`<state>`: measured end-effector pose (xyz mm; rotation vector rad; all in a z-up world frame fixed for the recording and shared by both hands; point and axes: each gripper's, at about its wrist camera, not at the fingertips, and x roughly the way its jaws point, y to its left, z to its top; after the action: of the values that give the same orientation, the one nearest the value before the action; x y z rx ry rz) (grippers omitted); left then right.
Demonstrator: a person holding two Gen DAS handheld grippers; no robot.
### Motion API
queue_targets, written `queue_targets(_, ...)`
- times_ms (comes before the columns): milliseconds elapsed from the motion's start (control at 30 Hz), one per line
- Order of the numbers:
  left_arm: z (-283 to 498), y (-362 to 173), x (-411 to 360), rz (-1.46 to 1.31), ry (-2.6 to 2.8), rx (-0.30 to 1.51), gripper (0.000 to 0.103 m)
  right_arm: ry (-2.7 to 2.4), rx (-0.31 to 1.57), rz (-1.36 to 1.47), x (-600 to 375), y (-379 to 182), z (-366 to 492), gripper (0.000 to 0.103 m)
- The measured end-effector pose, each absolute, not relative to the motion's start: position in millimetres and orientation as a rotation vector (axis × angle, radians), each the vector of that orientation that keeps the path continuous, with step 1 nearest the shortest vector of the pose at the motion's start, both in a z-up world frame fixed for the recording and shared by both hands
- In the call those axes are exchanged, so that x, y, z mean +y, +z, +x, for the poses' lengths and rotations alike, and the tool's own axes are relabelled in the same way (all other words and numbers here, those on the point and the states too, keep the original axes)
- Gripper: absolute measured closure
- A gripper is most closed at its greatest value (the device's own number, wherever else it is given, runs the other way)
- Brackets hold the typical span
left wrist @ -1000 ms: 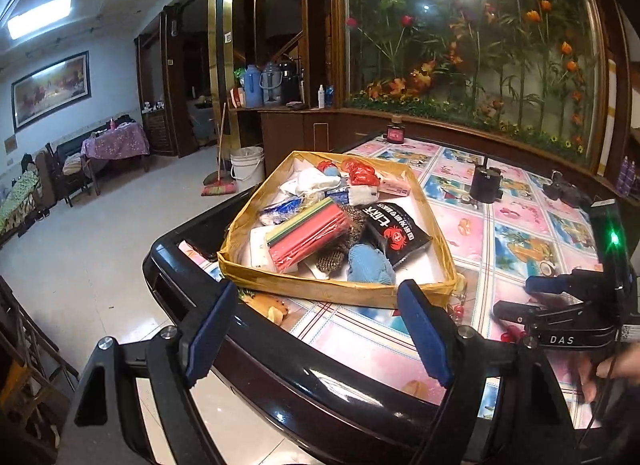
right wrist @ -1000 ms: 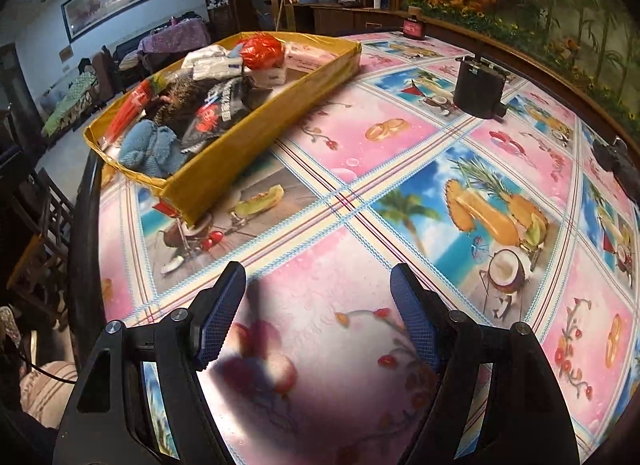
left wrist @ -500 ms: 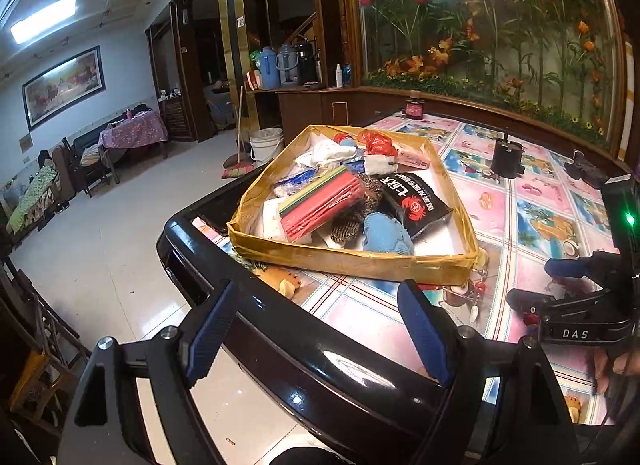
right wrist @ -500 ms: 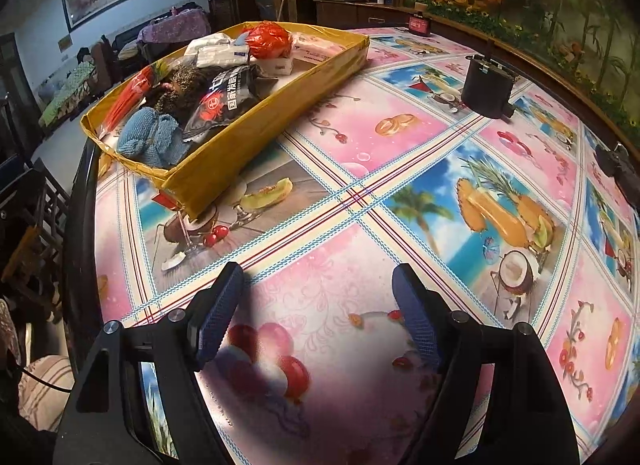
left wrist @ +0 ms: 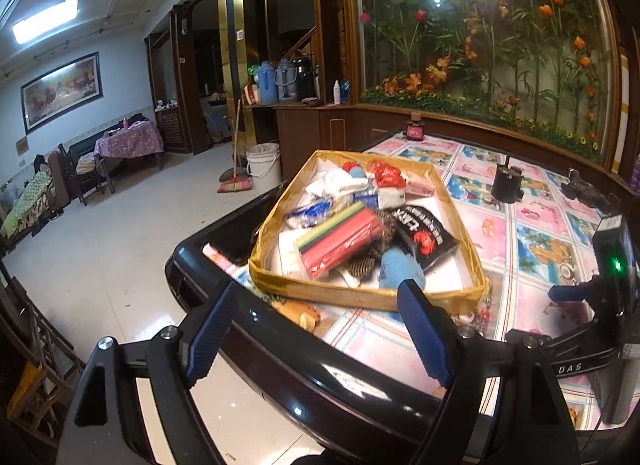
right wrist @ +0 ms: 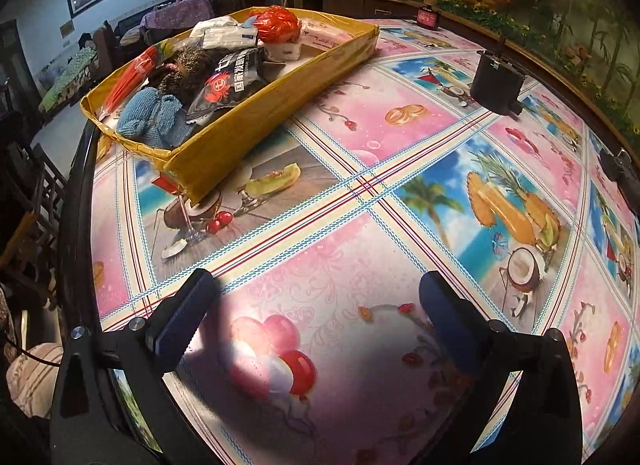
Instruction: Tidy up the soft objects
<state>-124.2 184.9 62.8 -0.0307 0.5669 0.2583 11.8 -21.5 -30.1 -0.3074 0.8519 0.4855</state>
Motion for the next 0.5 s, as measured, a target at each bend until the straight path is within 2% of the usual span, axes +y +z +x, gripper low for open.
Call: queue_targets(500,-72,87,199,0.022,0.072,0.515,0.021,0.486,0.852,-0.307,-21,-30,12,0.0)
